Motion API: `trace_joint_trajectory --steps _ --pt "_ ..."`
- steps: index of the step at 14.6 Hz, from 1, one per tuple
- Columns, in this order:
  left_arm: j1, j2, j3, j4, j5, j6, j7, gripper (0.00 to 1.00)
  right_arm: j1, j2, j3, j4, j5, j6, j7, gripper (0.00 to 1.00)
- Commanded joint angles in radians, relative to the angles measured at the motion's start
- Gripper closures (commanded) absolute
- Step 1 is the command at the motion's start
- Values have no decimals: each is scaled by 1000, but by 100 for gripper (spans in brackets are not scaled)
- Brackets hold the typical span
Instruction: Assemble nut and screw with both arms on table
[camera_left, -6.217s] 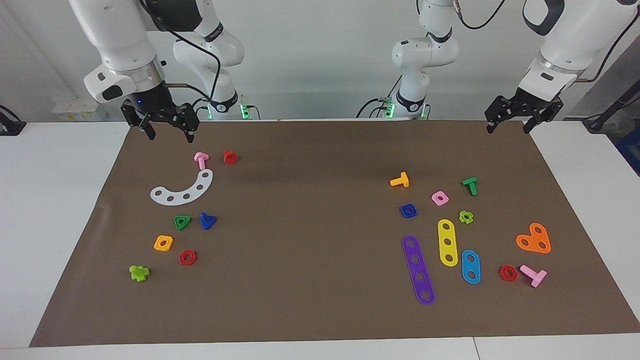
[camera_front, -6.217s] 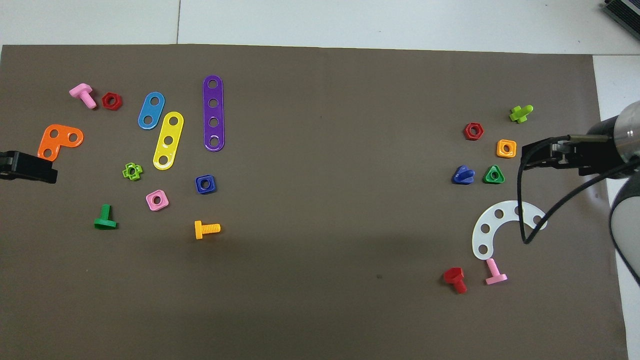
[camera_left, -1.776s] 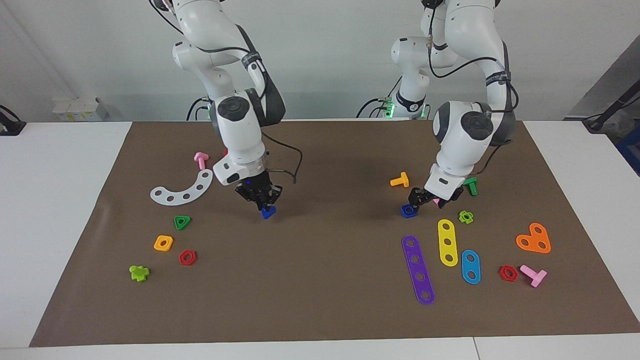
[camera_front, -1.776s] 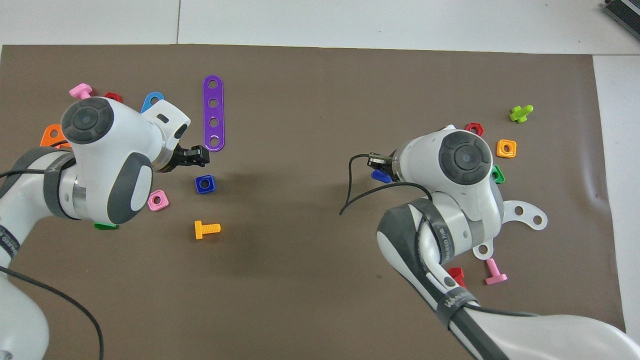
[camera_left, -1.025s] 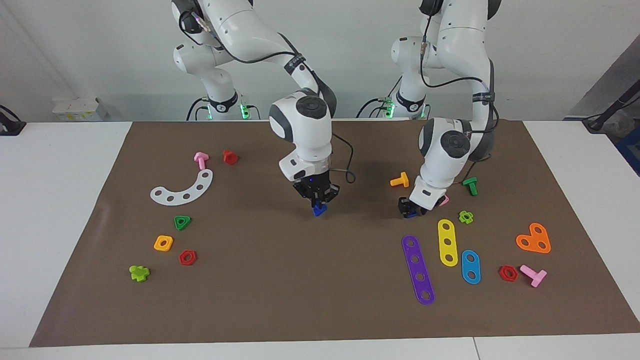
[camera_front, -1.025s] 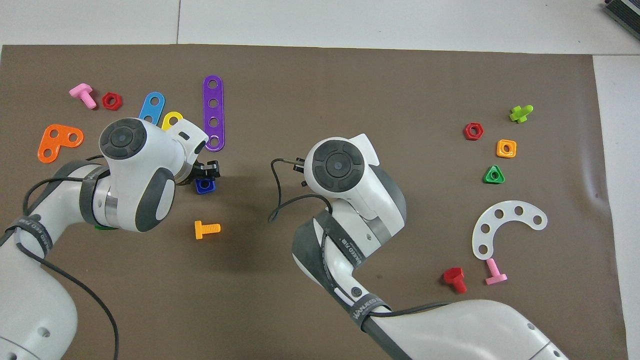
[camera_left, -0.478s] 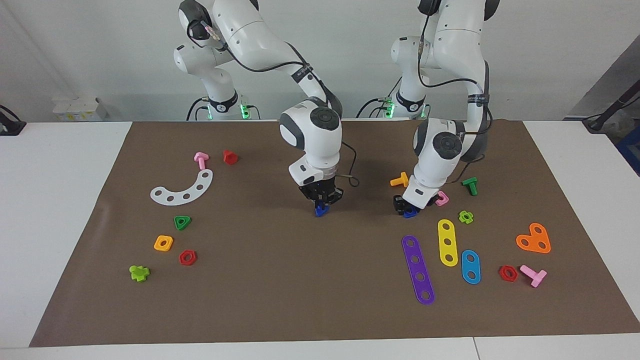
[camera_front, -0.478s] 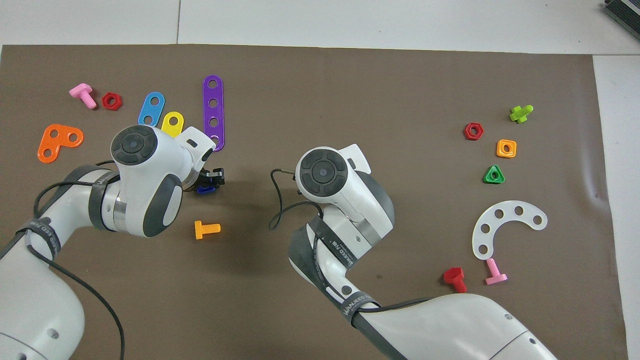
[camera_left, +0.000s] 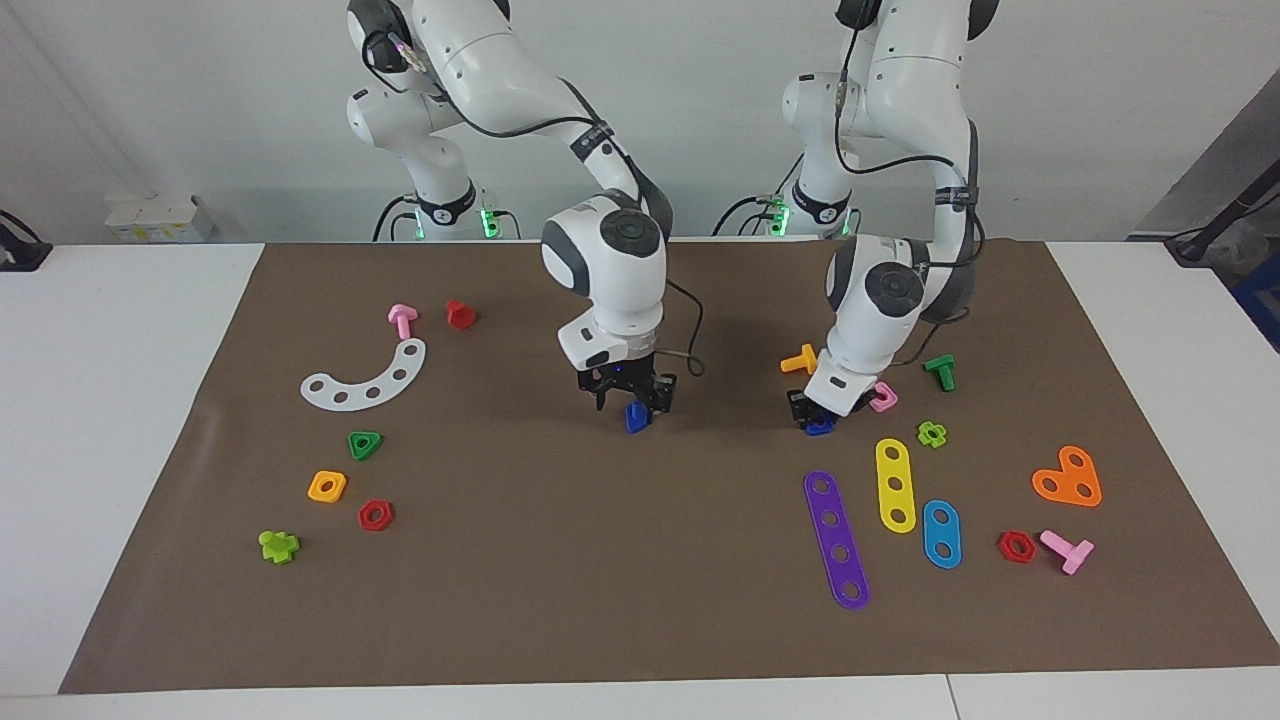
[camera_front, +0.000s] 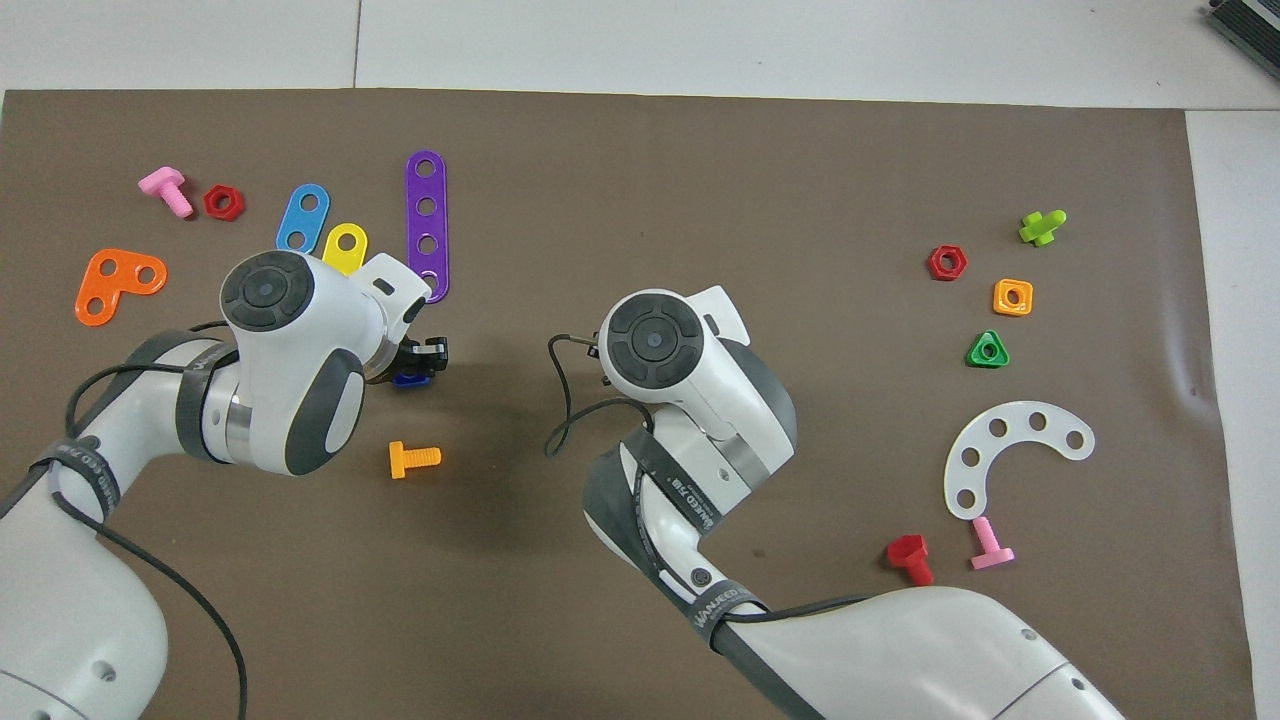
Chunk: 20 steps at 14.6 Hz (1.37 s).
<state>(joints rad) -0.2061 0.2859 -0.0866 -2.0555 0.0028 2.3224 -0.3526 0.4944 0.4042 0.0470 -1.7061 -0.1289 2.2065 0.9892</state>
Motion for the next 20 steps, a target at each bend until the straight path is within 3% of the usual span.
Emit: trace_joint_trajectory --steps 1,4,12,20 --pt "-48 -8 16 58 -15 -40 -11 100 -88 -138 14 -113 6 -8 -78 0" --pt "-143 16 16 164 -17 -130 -126 100 -183 -218 13 -121 58 -91 -211 0" --pt "-392 117 15 350 -75 -135 -474 100 -419 -386 10 -96 109 -257 -556 0" --pt "-434 160 16 380 -72 -106 -543 100 -507 -389 4 111 129 -526 -754 0"
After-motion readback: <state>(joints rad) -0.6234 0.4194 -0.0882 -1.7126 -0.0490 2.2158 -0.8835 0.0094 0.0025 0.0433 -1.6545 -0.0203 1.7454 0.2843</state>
